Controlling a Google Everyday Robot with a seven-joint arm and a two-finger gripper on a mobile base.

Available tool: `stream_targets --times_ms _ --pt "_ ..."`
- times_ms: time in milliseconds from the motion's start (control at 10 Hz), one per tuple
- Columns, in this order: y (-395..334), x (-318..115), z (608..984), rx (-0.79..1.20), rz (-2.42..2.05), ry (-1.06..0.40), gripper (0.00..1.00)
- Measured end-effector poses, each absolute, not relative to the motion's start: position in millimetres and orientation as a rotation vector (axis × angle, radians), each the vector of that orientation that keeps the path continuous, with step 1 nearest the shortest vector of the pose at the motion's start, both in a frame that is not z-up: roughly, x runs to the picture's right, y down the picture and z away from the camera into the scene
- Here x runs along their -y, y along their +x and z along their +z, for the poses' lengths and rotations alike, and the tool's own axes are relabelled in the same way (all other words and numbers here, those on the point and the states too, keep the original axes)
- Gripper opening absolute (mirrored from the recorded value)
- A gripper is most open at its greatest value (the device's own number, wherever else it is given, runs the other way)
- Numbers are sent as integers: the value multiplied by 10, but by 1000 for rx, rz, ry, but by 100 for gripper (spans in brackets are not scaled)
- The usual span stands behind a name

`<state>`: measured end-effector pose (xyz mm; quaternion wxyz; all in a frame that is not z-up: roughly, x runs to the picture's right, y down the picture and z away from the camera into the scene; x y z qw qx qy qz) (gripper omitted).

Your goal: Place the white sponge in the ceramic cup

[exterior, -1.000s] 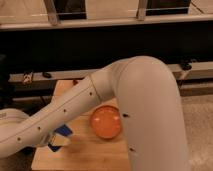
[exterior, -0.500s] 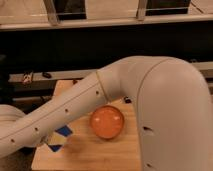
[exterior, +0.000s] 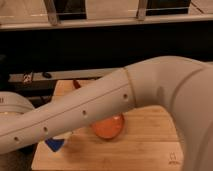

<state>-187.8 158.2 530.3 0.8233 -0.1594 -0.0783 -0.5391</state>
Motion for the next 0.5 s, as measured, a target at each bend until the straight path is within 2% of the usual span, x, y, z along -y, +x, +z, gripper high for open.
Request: stream_targets --times_ms 500 --pt "-780 -888 5332 110 -1005 -282 80"
